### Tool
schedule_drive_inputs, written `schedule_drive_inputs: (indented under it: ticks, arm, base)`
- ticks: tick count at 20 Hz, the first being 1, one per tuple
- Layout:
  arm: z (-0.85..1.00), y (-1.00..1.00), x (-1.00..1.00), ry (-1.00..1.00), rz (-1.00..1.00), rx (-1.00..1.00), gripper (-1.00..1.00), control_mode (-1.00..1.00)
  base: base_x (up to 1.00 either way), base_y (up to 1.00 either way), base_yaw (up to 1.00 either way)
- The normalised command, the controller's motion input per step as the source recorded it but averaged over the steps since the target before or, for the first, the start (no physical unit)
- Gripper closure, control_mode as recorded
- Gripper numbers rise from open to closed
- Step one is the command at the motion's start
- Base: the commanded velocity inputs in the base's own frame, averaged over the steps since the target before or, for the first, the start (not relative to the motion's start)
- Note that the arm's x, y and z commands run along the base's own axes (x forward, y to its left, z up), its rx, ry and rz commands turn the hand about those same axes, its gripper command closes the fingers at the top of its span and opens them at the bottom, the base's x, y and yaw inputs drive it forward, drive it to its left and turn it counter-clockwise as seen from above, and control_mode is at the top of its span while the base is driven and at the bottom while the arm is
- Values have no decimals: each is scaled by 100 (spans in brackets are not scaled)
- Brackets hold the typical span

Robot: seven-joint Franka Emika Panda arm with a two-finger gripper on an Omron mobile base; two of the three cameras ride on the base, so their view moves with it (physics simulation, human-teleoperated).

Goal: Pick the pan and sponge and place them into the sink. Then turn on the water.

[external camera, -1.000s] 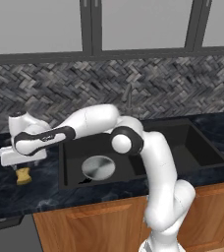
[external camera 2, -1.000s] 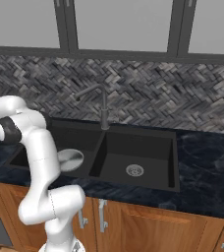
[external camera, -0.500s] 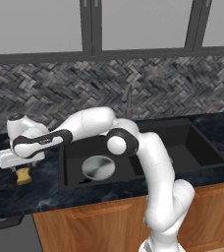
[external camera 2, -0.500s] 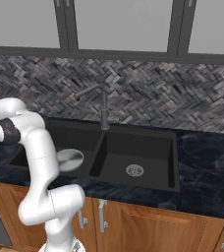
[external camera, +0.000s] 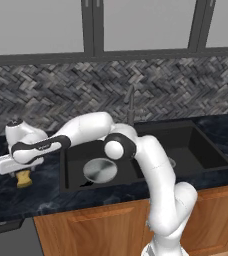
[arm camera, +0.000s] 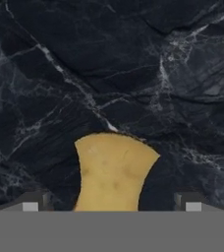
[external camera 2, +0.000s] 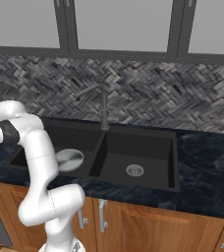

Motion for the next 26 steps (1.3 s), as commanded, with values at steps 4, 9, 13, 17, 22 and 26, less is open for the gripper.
schedule_drive_inputs:
  ticks: [4, 9, 13, 17, 22, 26]
  arm:
    - [-17, 8, 5, -2, 6, 0, -100, -100]
    - [-17, 1, 1, -2, 5, 0, -100, -100]
    - [-18, 0, 4, -2, 5, 1, -100, -100]
    - [-19, 0, 8, -2, 4, 2, -100, -100]
    - [-22, 2, 10, -1, 5, 3, -100, -100]
    - [-28, 12, 1, -1, 4, 3, 100, -100]
  base:
    - [0, 0, 0]
    - [0, 0, 0]
    - [0, 0, 0]
    - [0, 0, 0]
    - [0, 0, 0]
    - [0, 0, 0]
